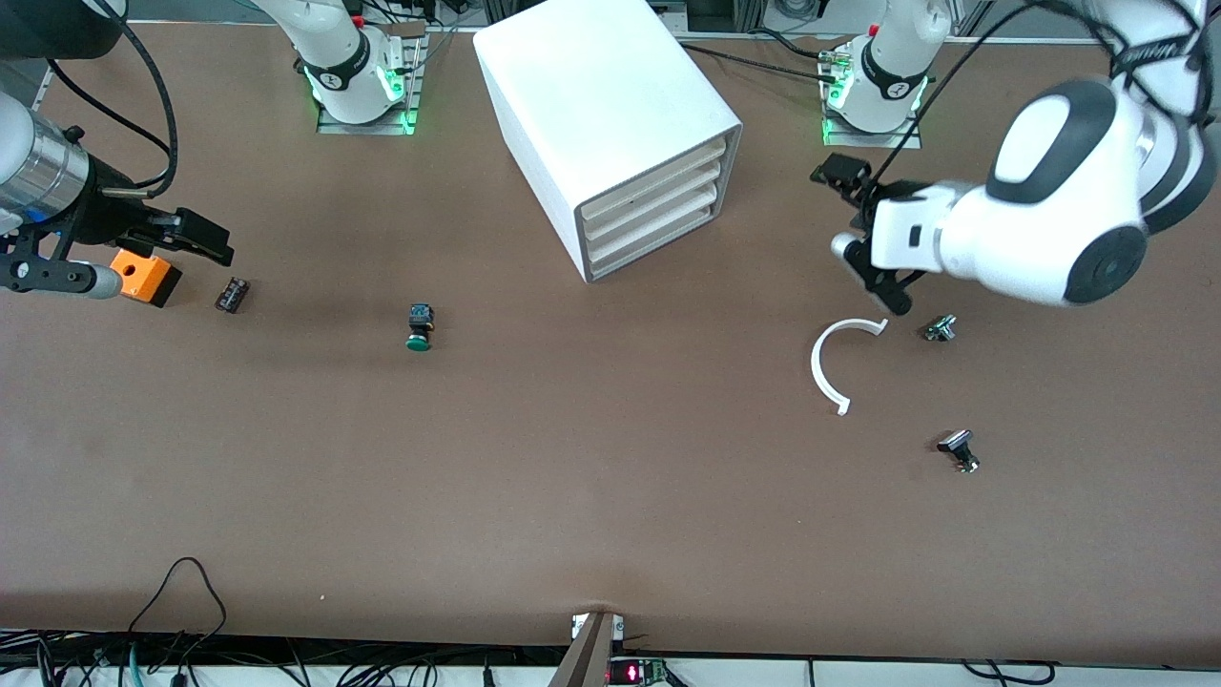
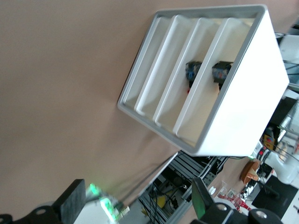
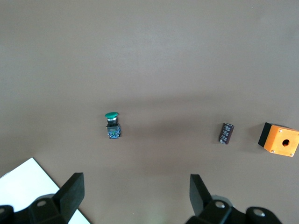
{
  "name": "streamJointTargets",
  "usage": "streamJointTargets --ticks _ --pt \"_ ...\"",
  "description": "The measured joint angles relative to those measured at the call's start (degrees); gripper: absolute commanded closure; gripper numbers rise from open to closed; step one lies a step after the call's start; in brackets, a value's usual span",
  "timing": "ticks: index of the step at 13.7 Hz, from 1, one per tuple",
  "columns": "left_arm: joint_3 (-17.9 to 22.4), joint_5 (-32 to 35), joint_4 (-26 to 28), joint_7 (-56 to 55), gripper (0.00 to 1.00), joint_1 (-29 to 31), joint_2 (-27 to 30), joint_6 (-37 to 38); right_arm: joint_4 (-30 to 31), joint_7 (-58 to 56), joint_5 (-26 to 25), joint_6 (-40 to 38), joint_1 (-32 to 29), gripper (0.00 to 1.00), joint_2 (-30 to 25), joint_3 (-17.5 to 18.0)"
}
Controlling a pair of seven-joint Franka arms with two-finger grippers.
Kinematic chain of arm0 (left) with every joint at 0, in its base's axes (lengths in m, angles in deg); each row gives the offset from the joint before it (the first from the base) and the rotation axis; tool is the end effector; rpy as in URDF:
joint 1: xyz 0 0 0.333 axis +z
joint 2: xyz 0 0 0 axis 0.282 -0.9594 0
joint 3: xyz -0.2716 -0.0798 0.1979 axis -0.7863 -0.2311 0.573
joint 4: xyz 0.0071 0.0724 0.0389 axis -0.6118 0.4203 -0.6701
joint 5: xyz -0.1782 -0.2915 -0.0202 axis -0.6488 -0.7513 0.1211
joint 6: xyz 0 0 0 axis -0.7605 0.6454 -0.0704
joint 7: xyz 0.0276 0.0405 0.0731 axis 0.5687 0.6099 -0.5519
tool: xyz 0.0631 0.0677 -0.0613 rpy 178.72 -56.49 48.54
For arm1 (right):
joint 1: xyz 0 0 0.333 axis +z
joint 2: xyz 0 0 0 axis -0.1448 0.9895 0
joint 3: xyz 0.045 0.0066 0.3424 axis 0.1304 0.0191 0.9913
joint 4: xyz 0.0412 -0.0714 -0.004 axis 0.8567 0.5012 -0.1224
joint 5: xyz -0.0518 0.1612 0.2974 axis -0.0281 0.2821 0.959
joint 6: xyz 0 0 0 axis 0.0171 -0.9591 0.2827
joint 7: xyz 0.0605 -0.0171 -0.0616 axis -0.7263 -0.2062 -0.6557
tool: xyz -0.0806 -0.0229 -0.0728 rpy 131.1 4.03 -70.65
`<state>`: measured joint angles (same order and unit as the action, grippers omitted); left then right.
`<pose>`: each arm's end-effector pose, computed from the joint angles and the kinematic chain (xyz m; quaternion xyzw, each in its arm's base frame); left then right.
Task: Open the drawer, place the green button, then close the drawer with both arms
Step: 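Reach the left gripper to the lowest drawer front of the cabinet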
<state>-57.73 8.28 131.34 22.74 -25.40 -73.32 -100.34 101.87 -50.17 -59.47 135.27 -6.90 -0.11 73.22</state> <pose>0.5180 -0.1725 0.4846 0.8690 -0.3006 -0.2511 0.3023 0.5367 0.0582 0.6209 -0.9978 0.0527 0.0402 0.0034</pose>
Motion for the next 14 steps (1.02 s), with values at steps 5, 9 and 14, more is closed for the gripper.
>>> streamJointTargets --ticks 5,9,14 --pt "-0.32 -10.82 5.89 11.02 0.0 -0.36 -5.98 -11.08 -0.05 0.05 0.01 0.0 0.01 0.0 -0.09 -0.01" --pt "-1.75 -24.7 19.17 16.82 0.0 -0.75 -6.36 -19.57 0.21 0.05 0.03 0.0 0.02 0.0 -0.06 0.01" --pt "-3.3 -33.25 29.65 26.41 0.28 -0.73 -7.16 -23.02 0.53 0.05 0.03 0.01 0.02 0.0 0.09 0.01"
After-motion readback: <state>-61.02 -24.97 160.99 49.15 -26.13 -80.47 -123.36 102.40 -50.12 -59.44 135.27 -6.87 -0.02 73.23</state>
